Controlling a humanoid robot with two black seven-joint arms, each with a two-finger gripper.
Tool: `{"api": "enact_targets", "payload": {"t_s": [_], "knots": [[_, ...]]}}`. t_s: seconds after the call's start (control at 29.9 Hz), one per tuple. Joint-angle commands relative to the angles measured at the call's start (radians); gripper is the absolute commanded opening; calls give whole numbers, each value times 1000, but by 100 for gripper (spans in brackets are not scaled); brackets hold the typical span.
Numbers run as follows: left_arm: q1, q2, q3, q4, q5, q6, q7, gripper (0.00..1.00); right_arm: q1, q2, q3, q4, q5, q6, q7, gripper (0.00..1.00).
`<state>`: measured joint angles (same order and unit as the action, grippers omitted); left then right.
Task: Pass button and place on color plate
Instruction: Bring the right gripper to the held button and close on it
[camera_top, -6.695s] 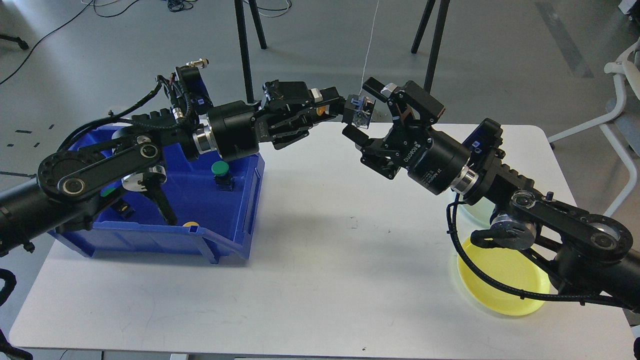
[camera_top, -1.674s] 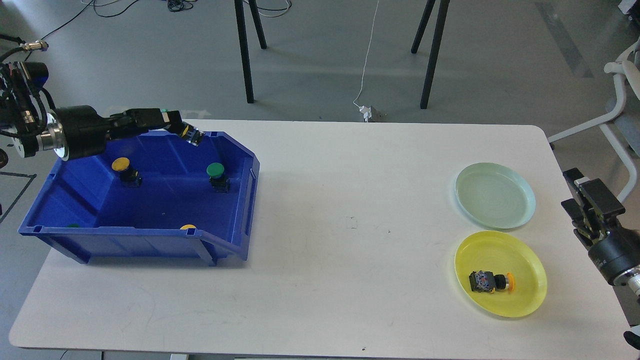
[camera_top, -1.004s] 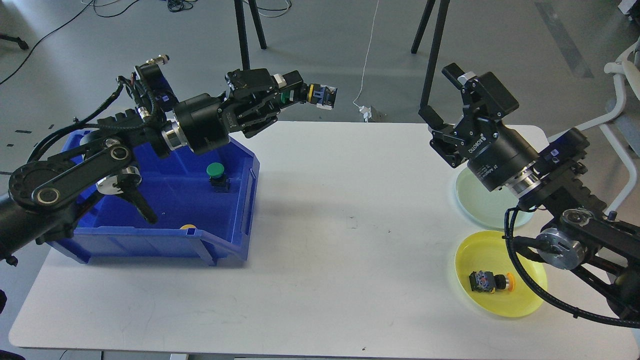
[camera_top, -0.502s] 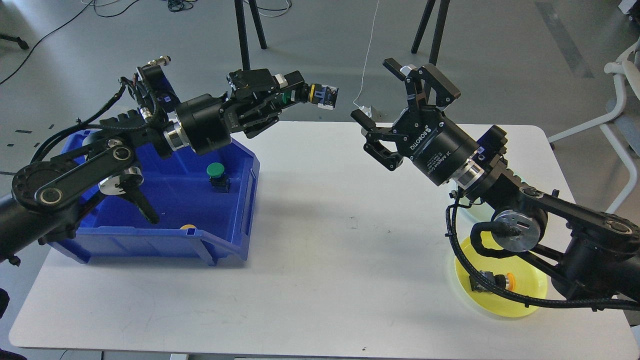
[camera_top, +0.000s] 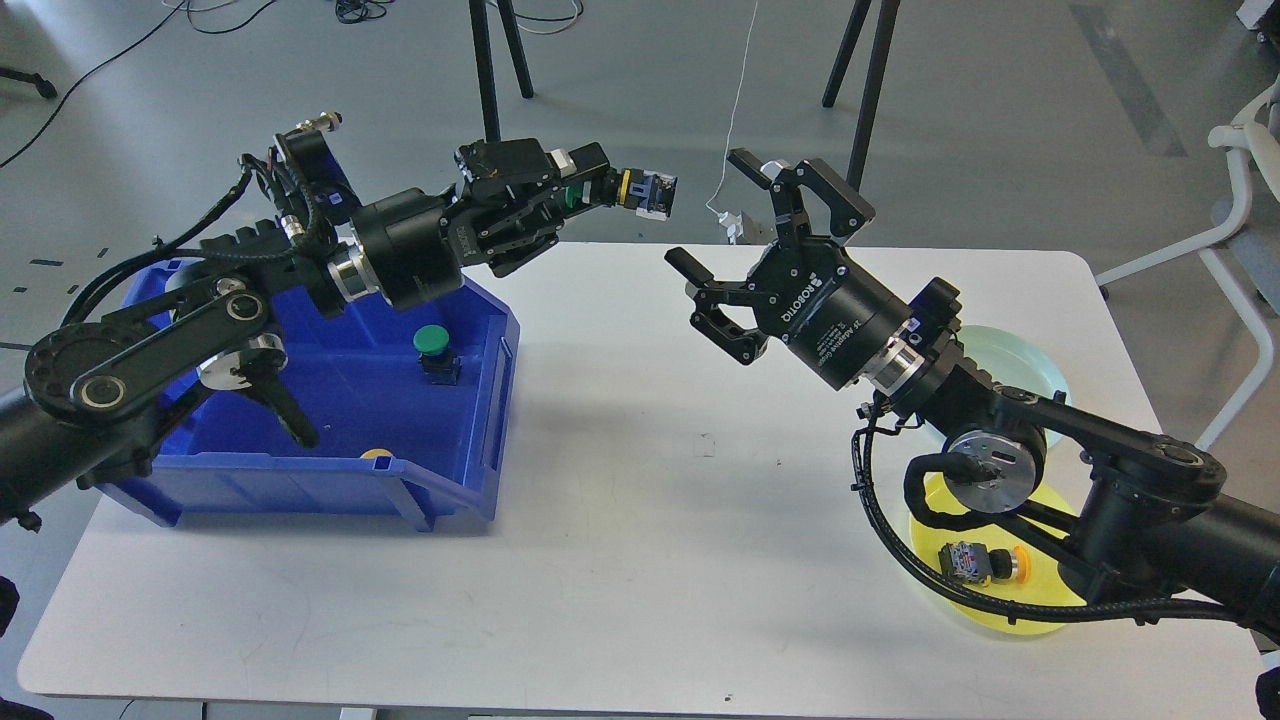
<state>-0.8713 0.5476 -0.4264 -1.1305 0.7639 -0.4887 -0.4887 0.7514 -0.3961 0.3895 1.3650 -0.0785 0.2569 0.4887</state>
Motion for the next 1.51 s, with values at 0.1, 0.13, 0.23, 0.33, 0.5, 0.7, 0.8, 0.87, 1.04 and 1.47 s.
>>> {"api": "enact_targets", "payload": {"t_s": [0.1, 0.13, 0.23, 0.33, 0.5, 0.7, 0.8, 0.87, 1.04, 1.47], "knots": [[0, 0, 2, 0, 0, 0, 0, 5, 20, 54, -3, -56, 5, 15, 0, 92], [0, 0, 2, 0, 0, 0, 0, 5, 22, 60, -3, -63, 3, 16, 0, 90], [0, 0, 2, 0, 0, 0, 0, 5, 32, 71, -4, -72, 3, 21, 0, 88], [0, 0, 3, 0, 2, 0, 0, 5, 32, 72, -4, -86, 3, 24, 0, 85], [0, 0, 3, 0, 2, 0, 0, 6, 42, 89, -6, -107, 3, 24, 0, 83], [0, 0, 6, 0, 5, 0, 0, 6, 49, 125, -8, -129, -1, 24, 0, 81], [0, 0, 6, 0, 5, 0, 0, 6, 65, 129, -34, -132, 0, 25, 0, 80], [0, 0, 6, 0, 5, 0, 0, 6, 75, 131, -60, -133, 2, 25, 0, 79], [0, 0, 6, 0, 5, 0, 0, 7, 77, 141, -67, -142, 3, 36, 0, 72], [0, 2, 6, 0, 6, 0, 0, 7, 75, 143, -66, -142, 3, 36, 0, 43]]}}
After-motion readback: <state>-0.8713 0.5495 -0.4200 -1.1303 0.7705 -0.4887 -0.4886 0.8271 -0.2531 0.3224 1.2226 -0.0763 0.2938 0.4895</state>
